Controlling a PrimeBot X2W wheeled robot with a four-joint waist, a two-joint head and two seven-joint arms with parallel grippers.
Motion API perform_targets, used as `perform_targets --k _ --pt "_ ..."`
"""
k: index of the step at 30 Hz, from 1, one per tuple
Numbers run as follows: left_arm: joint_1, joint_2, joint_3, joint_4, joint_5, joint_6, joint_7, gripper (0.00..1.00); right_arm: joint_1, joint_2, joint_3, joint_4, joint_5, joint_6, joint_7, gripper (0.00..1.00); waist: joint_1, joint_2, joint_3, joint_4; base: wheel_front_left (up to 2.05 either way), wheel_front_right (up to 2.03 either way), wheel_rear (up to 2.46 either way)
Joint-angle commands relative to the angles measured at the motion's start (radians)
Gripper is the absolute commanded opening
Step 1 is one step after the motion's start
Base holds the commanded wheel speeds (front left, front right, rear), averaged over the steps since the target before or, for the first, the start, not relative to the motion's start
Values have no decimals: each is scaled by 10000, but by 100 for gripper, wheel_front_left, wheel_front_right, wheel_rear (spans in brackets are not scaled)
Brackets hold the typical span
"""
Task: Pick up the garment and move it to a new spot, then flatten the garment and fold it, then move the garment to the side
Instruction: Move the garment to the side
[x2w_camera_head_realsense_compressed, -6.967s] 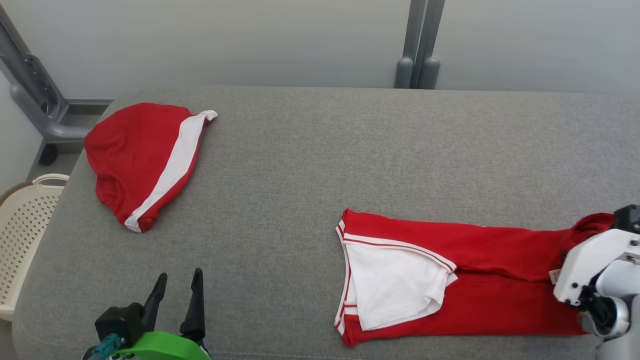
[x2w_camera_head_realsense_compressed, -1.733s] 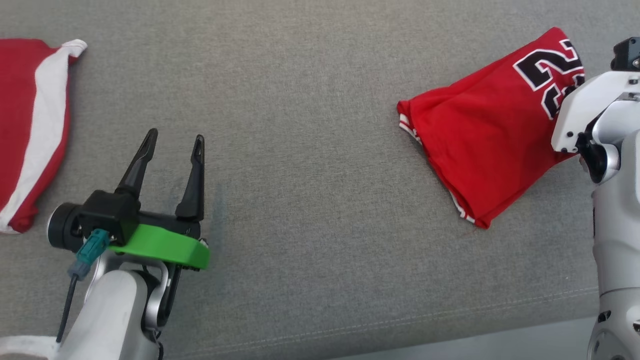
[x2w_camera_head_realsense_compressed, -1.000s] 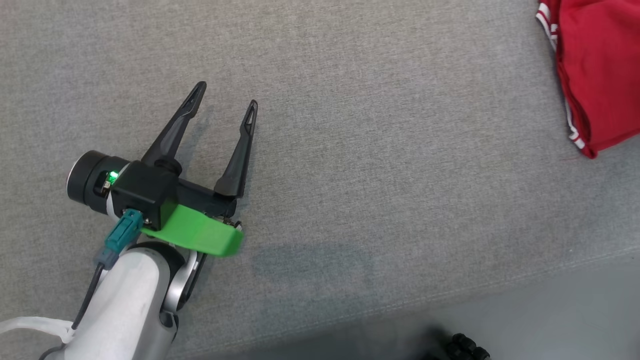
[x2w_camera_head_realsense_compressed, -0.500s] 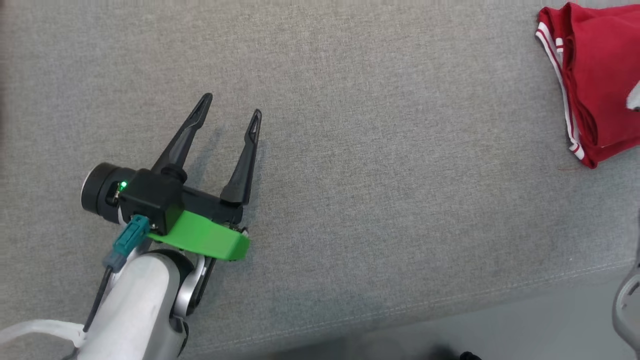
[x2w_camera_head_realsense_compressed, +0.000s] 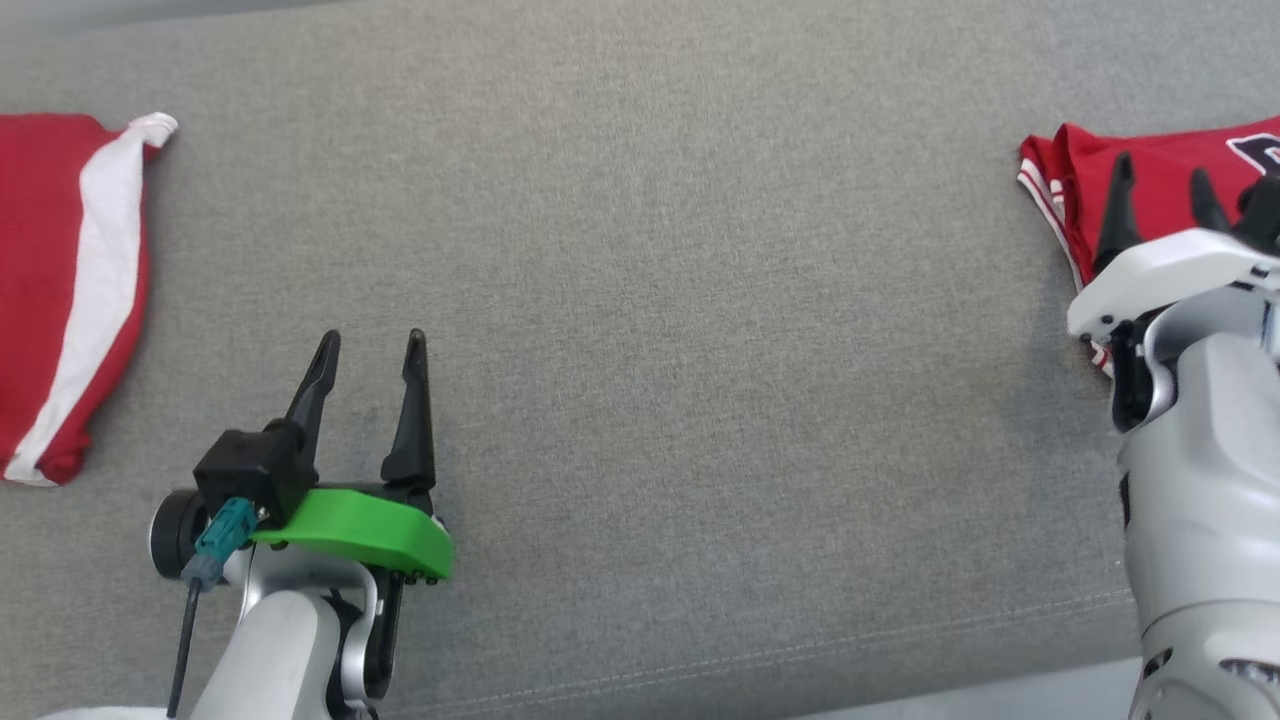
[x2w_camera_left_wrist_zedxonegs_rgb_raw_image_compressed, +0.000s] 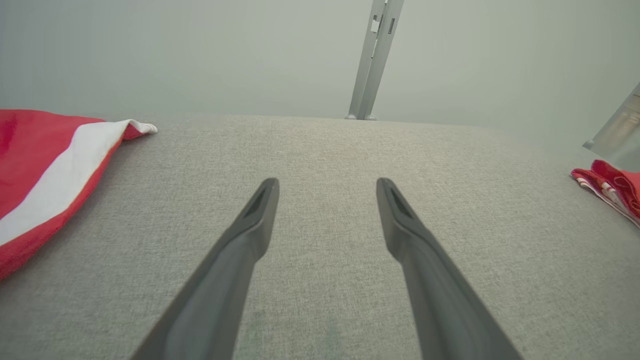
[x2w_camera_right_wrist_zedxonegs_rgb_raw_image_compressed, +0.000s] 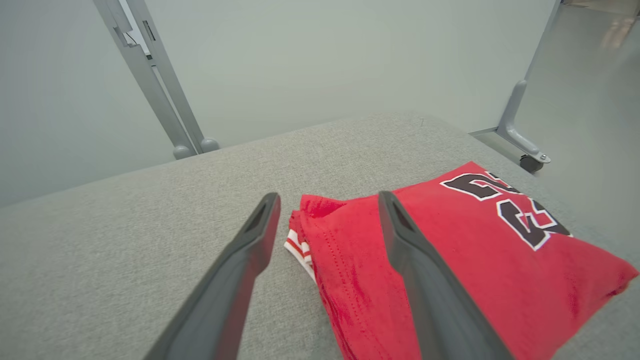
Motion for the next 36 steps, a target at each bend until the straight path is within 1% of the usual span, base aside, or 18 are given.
perform_targets --k 1,6,9,10,14,20,21,24,27,29,33,36 --pt "329 -71 180 167 -180 145 -163 100 513 145 294 -168 642 -13 -158 100 1 -1 -1308 400 0 0 0" --pt "1024 -142 472 599 -524 438 -264 100 2023 339 1646 -977 2106 -13 -297 100 1 -1 -2355 669 0 0 0" --pt "1443 -58 612 755 -667 582 -196 100 2985 361 2416 -1679 2661 -11 -224 100 1 -1 -2874 797 0 0 0" --pt "1443 -58 612 755 -667 582 -196 100 2985 361 2416 -1679 2661 -11 -224 100 1 -1 -2874 797 0 0 0" --pt "1811 78 785 859 -806 651 -210 100 4186 386 3108 -2798 3271 -11 -31 100 1 -1 -3271 955 0 0 0" --pt "2120 247 1028 1102 -1175 373 -437 100 5693 399 3779 -4313 3930 -10 266 100 1 -1 -3641 1224 0 0 0" --pt "2226 304 1080 1148 -1237 281 -516 100 6093 402 4028 -4708 3988 -10 288 100 1 -1 -3712 1289 0 0 0" --pt "2377 358 1155 1221 -1327 158 -647 100 6596 396 4315 -5159 4025 -10 354 100 1 -1 -3819 1428 0 0 0" --pt "2505 396 1197 1305 -1334 20 -804 100 6991 392 4489 -5477 3959 -10 446 100 1 -1 -3890 1552 0 0 0" --pt "2586 444 1131 1396 -1256 -130 -874 100 7234 392 4400 -5568 3992 -8 534 100 1 -1 -3938 1649 0 0 0" --pt "2711 531 953 1618 -1079 -428 -988 100 7493 403 4285 -5597 4159 -7 697 100 1 -1 -4000 1735 0 0 0" --pt "2791 541 900 1754 -994 -518 -1058 100 7622 393 4244 -5516 3907 -7 710 100 1 -1 -4018 1768 0 0 0"
